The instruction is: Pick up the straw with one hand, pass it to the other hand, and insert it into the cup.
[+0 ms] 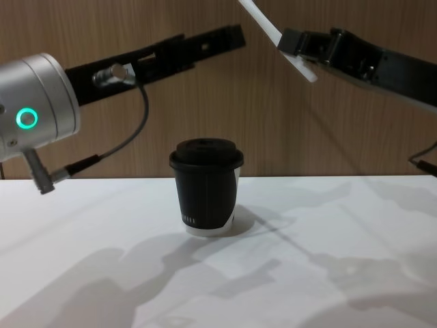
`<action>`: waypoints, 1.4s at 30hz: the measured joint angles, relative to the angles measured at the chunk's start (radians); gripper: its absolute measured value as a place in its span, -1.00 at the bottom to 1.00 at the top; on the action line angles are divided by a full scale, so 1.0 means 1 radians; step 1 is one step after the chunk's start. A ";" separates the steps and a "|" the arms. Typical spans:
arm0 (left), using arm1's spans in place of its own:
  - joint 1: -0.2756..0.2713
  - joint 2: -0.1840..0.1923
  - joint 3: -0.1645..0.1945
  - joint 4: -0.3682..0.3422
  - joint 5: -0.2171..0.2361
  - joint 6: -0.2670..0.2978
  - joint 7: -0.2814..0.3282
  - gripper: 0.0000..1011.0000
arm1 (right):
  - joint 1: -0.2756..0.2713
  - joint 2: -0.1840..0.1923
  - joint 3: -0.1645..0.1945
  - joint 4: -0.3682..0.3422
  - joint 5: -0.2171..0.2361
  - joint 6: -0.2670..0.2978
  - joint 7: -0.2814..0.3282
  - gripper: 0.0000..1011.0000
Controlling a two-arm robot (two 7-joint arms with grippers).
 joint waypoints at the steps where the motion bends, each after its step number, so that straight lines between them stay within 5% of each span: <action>1: -0.003 -0.007 -0.003 0.006 -0.022 0.006 -0.011 0.98 | 0.000 0.000 0.000 0.000 0.000 0.000 0.000 -0.98; 9: -0.020 -0.046 -0.016 0.052 -0.146 0.038 -0.066 0.98 | 0.000 0.000 0.000 0.000 0.001 0.000 0.000 -0.98; 24: -0.064 -0.107 -0.018 0.143 -0.307 0.092 -0.149 0.98 | 0.000 0.000 0.000 0.000 0.001 0.000 0.000 -0.98; 42: -0.119 -0.161 0.000 0.233 -0.424 0.133 -0.230 0.98 | 0.000 0.000 0.000 0.000 0.001 0.000 0.000 -0.98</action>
